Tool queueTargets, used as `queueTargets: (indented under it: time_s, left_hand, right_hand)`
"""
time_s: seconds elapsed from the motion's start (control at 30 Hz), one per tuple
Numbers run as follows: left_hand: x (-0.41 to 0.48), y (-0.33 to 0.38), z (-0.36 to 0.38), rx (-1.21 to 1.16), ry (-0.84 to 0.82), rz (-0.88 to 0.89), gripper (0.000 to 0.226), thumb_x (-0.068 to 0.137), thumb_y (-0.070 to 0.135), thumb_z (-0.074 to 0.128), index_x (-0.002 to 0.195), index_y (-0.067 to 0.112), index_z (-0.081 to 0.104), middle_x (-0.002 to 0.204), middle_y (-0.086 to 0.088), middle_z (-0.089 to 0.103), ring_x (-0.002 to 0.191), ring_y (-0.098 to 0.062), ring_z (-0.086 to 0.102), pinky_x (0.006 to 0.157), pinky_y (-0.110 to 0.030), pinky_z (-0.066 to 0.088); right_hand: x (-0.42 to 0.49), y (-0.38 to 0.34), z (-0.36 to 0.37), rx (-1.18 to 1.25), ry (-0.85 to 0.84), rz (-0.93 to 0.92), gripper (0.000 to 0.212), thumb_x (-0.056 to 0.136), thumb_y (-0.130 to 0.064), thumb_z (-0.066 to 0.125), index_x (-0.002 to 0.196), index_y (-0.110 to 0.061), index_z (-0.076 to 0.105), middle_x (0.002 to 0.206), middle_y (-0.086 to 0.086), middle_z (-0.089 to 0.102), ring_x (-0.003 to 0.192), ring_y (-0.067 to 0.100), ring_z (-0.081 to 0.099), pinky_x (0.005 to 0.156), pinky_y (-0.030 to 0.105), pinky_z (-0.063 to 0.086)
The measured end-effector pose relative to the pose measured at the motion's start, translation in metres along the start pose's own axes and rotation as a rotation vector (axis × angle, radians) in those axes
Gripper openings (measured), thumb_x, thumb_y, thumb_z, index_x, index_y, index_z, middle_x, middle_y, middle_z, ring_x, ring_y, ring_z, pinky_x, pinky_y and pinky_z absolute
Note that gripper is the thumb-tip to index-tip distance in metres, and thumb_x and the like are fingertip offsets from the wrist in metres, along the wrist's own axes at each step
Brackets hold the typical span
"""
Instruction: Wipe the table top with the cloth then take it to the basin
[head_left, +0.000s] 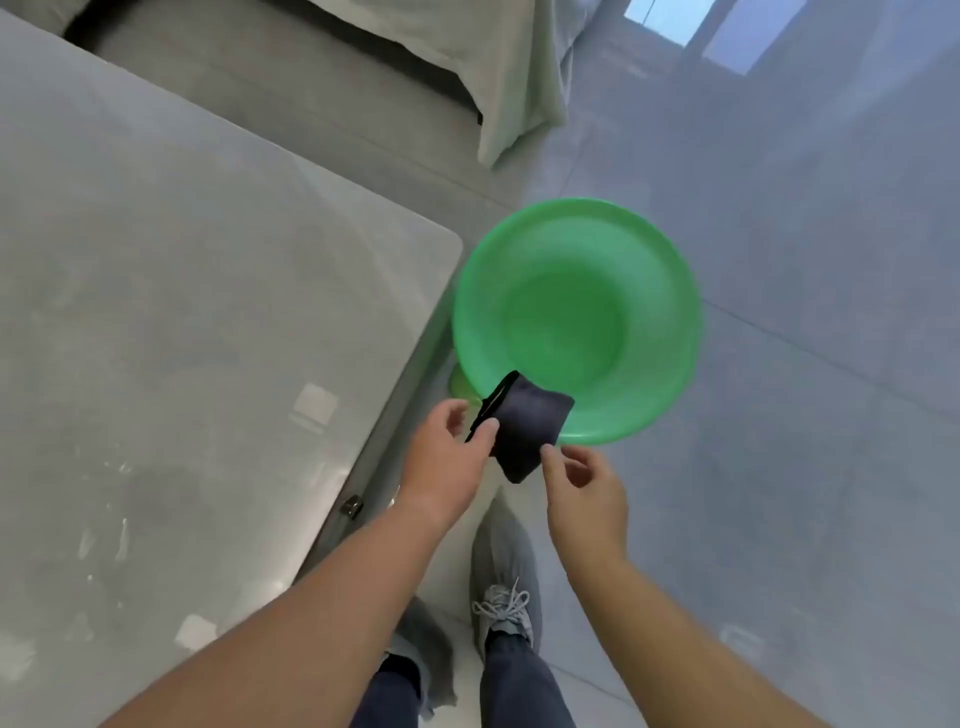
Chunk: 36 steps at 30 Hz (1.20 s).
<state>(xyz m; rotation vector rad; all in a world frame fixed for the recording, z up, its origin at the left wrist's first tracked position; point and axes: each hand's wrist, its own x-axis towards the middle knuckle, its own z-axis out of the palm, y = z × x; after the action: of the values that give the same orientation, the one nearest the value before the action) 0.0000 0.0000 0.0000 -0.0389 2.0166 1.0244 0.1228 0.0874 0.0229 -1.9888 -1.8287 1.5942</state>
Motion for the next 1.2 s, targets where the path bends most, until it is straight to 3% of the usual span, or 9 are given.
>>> queueTargets:
  time_s: [0.13,0.3,0.47,0.63,0.73,0.8,0.9,1.03,1.2]
  left_hand:
    - [0.026,-0.009,0.012,-0.02,0.028,0.003,0.068,0.068,0.06,0.073,0.123,0.022,0.062,0.123,0.006,0.066,0.114,-0.009,0.061,0.102,-0.036,0.05]
    - [0.037,-0.013,0.022,-0.029,-0.016,-0.002,0.045,0.062,0.063,0.071,0.083,0.023,0.069,0.079,0.008,0.073,0.076,-0.01,0.07,0.074,-0.04,0.061]
    - [0.023,0.003,0.014,-0.045,-0.1,0.06,0.031,0.084,0.041,0.073,0.077,0.013,0.063,0.068,0.002,0.064,0.065,-0.012,0.056,0.06,-0.031,0.048]
    - [-0.018,0.049,-0.011,-0.211,-0.181,0.192,0.024,0.085,0.025,0.071,0.075,0.012,0.054,0.066,0.004,0.055,0.062,-0.01,0.05,0.059,-0.028,0.045]
    - [-0.04,0.078,-0.044,-0.374,-0.18,0.198,0.018,0.08,0.016,0.068,0.07,0.022,0.053,0.062,0.01,0.055,0.059,-0.007,0.05,0.055,-0.021,0.045]
    - [-0.05,0.091,-0.075,-0.473,-0.11,0.176,0.016,0.077,0.014,0.067,0.075,0.02,0.053,0.062,0.01,0.055,0.058,-0.005,0.05,0.055,-0.018,0.045]
    - [-0.057,0.098,-0.13,-0.592,0.027,0.128,0.025,0.076,0.013,0.069,0.094,0.009,0.053,0.077,-0.005,0.066,0.069,-0.015,0.06,0.066,-0.029,0.053]
    - [-0.064,0.092,-0.21,-0.74,0.076,0.024,0.044,0.092,0.0,0.064,0.126,0.025,0.052,0.104,-0.008,0.076,0.097,-0.029,0.073,0.084,-0.048,0.06]
    - [-0.069,0.067,-0.293,-0.742,0.165,-0.012,0.031,0.098,0.007,0.057,0.126,0.019,0.063,0.107,-0.002,0.077,0.1,-0.024,0.073,0.085,-0.046,0.06]
  right_hand:
    - [0.019,0.004,0.025,0.098,0.15,0.053,0.019,0.086,-0.047,0.072,0.089,-0.032,0.061,0.088,-0.015,0.067,0.083,-0.001,0.062,0.069,0.022,0.046]
    - [0.026,0.007,0.043,0.179,0.252,0.071,0.025,0.082,-0.046,0.076,0.084,-0.028,0.059,0.082,-0.012,0.067,0.077,0.002,0.063,0.063,0.02,0.044]
    - [0.024,-0.006,0.04,0.248,0.218,0.054,0.021,0.083,-0.035,0.079,0.091,-0.025,0.062,0.086,0.0,0.068,0.08,0.018,0.067,0.075,0.038,0.057]
    - [-0.001,-0.046,0.013,0.3,0.189,-0.111,0.015,0.088,-0.019,0.074,0.088,-0.02,0.059,0.081,-0.004,0.066,0.065,0.002,0.063,0.055,0.019,0.051]
    - [-0.025,-0.08,0.007,0.361,0.076,-0.199,0.016,0.09,-0.012,0.071,0.086,-0.016,0.057,0.071,-0.008,0.065,0.059,0.003,0.059,0.052,0.019,0.049]
    - [-0.043,-0.104,0.017,0.371,-0.006,-0.26,0.02,0.089,-0.011,0.072,0.082,-0.018,0.055,0.066,-0.009,0.06,0.059,0.005,0.055,0.053,0.018,0.047]
    - [-0.066,-0.142,0.051,0.349,-0.111,-0.327,0.022,0.088,-0.009,0.073,0.081,-0.017,0.054,0.067,-0.006,0.059,0.06,0.006,0.054,0.053,0.018,0.046]
    - [-0.096,-0.187,0.112,0.217,-0.266,-0.42,0.029,0.089,-0.008,0.071,0.081,-0.03,0.053,0.075,-0.005,0.065,0.064,0.011,0.062,0.055,0.025,0.05]
    - [-0.132,-0.226,0.179,0.005,-0.462,-0.495,0.045,0.094,-0.01,0.065,0.103,-0.053,0.053,0.094,-0.019,0.071,0.08,0.007,0.071,0.062,0.026,0.057]
